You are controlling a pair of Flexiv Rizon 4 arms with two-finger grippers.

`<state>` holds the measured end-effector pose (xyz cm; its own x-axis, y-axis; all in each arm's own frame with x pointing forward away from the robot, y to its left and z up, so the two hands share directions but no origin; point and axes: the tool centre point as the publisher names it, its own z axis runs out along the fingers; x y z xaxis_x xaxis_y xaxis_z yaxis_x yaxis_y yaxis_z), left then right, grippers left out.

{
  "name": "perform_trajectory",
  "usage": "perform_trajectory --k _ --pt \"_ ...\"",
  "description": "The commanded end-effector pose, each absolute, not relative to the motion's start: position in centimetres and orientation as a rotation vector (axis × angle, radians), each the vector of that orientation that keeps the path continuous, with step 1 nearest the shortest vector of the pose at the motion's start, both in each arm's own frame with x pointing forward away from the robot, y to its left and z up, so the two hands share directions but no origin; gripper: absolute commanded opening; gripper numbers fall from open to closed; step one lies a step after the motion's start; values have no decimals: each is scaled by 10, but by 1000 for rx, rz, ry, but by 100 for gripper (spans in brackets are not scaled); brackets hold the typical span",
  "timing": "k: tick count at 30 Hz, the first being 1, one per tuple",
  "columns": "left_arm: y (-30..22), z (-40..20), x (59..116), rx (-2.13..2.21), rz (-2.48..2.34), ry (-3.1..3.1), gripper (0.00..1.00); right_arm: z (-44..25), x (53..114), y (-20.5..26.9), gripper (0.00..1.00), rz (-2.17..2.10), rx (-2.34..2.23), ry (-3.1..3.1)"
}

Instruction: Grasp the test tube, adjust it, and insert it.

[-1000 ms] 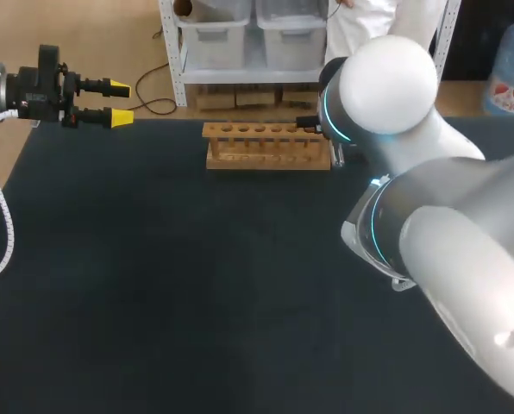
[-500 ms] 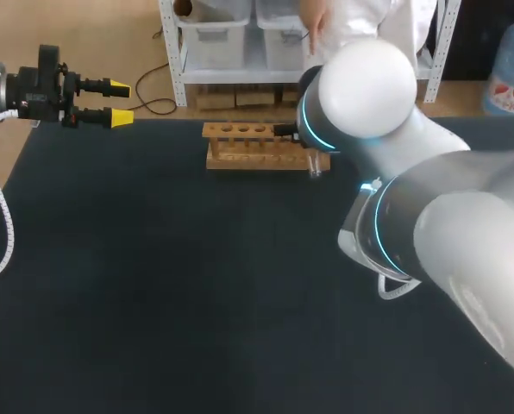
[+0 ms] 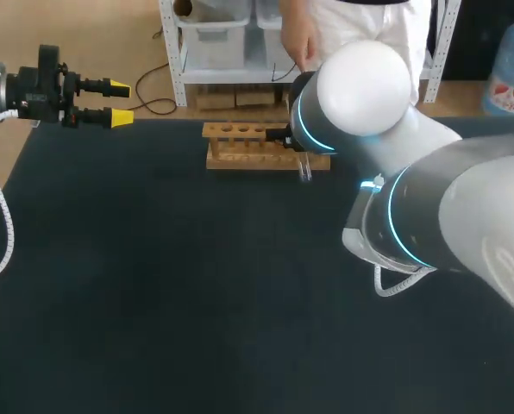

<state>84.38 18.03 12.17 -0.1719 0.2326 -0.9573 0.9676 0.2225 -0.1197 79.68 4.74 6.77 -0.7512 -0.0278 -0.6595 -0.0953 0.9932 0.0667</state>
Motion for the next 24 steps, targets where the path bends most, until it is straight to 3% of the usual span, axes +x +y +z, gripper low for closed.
perform_trajectory --k 1,24 --pt "180 121 842 1153 -1022 1595 100 65 800 49 0 136 -92 2445" --pt "180 121 842 1153 -1022 1595 100 46 807 48 0 193 -129 2516"
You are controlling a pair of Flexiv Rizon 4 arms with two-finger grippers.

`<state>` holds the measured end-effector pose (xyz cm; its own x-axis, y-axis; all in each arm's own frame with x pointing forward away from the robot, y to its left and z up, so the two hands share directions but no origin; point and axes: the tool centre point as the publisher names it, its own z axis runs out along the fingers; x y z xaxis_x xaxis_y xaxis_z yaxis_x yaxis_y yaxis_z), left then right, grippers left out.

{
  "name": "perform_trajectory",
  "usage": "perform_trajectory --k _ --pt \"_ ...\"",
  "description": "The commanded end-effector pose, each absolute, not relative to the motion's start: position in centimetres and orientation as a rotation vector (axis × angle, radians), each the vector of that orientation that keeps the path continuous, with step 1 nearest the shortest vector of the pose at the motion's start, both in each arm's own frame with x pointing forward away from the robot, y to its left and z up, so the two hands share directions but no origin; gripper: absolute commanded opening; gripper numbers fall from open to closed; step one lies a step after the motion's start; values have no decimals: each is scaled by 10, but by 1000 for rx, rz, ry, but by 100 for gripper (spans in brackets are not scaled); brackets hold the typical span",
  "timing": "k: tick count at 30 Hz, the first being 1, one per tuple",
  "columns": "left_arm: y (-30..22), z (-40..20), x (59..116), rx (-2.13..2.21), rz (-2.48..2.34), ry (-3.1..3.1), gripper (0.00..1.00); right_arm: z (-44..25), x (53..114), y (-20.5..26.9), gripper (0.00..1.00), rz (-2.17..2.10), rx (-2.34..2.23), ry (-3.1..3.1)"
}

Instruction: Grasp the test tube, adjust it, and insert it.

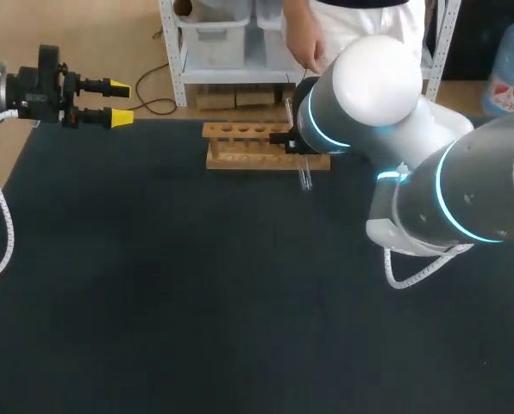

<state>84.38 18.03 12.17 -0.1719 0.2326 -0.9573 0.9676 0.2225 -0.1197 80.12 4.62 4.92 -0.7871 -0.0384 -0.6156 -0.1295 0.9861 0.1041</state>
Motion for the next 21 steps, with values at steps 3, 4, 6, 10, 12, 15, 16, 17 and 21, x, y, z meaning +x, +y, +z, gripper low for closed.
perform_trajectory --k 3,4,6,10,12,15,16,17,21 --pt "180 121 842 1153 -1022 1595 100 44 808 49 0 200 -134 2523" --pt "180 121 842 1153 -1022 1595 100 43 808 49 0 202 -138 2526" --pt "180 121 842 1153 -1022 1595 100 41 808 50 0 208 -146 2534" --pt "180 121 842 1153 -1022 1595 100 38 808 51 0 213 -151 2543" --pt "180 121 842 1153 -1022 1595 100 37 809 51 0 215 -154 2549" --pt "180 121 842 1153 -1022 1595 100 36 809 51 0 216 -158 2554" --pt "180 121 842 1153 -1022 1595 100 36 809 51 0 216 -159 2555" --pt "180 121 842 1153 -1022 1595 100 36 809 51 0 217 -159 2557" --pt "180 121 842 1153 -1022 1595 100 36 810 51 0 217 -161 2558"
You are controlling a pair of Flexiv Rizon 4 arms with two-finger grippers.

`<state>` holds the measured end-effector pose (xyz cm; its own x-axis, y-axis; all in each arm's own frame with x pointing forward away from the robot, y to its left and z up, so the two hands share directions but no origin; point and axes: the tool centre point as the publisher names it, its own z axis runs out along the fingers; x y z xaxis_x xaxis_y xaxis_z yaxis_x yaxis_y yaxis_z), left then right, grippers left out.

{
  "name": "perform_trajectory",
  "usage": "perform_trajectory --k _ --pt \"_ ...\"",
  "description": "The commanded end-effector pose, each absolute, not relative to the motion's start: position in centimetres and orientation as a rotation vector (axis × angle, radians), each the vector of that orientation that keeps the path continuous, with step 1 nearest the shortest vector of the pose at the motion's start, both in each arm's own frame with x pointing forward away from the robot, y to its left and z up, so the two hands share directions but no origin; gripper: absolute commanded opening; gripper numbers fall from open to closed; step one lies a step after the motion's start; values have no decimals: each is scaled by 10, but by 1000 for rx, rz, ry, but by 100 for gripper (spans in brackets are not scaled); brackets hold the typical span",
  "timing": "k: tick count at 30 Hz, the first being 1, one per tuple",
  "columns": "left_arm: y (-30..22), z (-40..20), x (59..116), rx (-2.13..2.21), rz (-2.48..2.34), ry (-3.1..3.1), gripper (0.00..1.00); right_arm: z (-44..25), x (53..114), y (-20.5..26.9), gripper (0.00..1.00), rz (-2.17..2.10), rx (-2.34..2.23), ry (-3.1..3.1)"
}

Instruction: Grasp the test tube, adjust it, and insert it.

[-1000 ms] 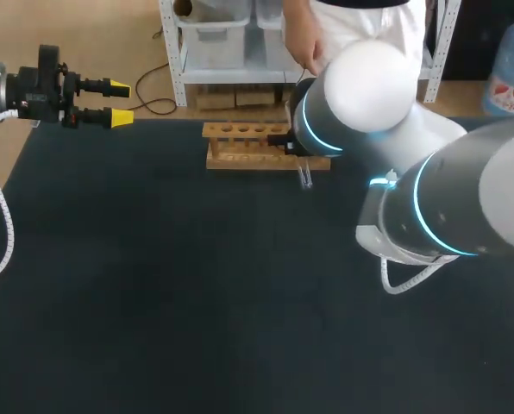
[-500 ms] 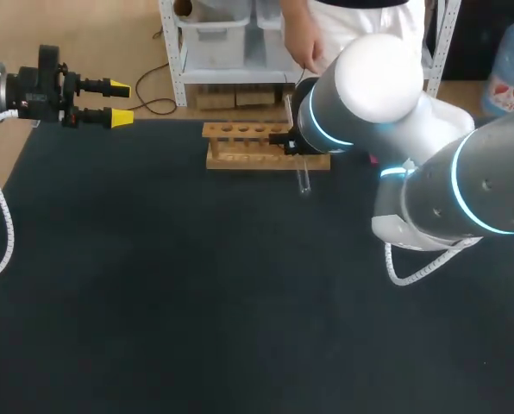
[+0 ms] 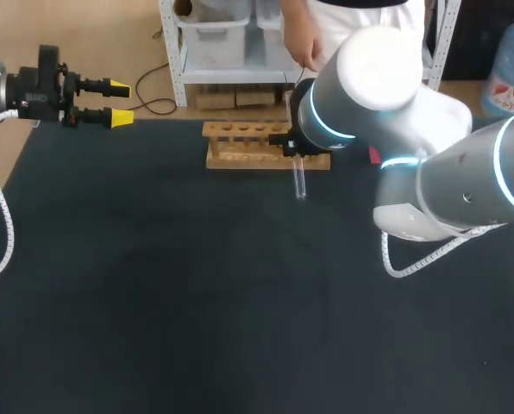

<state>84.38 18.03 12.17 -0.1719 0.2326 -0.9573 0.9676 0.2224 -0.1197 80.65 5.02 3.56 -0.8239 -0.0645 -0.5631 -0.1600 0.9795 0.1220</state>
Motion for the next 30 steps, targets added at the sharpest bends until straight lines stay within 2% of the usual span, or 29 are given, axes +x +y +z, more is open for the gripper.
perform_trajectory --k 1,30 --pt "180 121 842 1153 -1022 1595 100 37 810 50 0 215 -159 2557" --pt "180 121 842 1153 -1022 1595 100 109 770 24 0 11 26 2459"
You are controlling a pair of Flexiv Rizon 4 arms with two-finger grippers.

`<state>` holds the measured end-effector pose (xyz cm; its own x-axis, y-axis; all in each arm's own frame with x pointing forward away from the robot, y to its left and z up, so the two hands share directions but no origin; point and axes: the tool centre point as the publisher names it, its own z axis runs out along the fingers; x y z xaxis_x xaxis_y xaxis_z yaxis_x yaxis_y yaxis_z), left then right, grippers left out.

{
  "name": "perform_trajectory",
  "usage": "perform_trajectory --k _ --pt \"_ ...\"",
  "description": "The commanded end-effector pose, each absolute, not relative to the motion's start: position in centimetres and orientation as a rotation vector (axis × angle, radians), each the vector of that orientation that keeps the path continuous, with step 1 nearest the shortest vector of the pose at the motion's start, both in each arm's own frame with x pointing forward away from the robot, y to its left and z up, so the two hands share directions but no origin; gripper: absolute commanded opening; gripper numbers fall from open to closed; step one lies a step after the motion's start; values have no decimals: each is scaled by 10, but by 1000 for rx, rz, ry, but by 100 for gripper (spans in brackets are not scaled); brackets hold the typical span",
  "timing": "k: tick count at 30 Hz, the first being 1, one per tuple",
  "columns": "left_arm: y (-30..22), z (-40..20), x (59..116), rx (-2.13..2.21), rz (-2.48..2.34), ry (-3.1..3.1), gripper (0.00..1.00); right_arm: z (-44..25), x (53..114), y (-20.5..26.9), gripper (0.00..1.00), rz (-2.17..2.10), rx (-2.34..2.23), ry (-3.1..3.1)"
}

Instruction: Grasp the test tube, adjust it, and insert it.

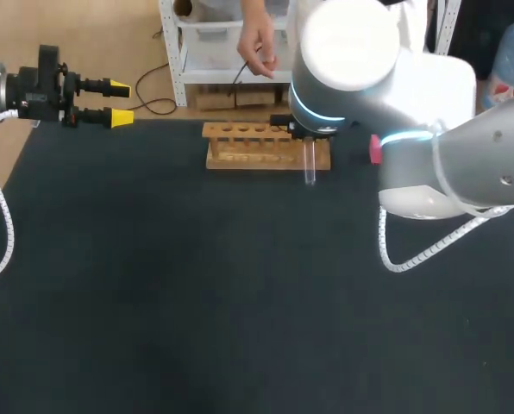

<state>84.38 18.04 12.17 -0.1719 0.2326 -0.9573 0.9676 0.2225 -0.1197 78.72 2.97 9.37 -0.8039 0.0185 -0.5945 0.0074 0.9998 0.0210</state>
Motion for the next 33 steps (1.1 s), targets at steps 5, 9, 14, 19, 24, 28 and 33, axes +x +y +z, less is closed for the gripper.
perform_trajectory --k 5,9,14,19,24,28,33 --pt "180 121 842 1153 -1022 1595 100 119 765 21 0 -3 14 2448" --pt "180 121 842 1153 -1022 1595 100 122 764 17 0 2 -8 2441" --pt "180 121 842 1153 -1022 1595 100 123 765 15 0 37 -44 2431" --pt "180 121 842 1153 -1022 1595 100 124 765 15 0 53 -54 2421" --pt "180 121 842 1153 -1022 1595 100 124 765 15 0 53 -54 2421" --pt "180 121 842 1153 -1022 1595 100 124 765 15 0 53 -54 2421" --pt "180 121 842 1153 -1022 1595 100 124 765 15 0 53 -54 2421"
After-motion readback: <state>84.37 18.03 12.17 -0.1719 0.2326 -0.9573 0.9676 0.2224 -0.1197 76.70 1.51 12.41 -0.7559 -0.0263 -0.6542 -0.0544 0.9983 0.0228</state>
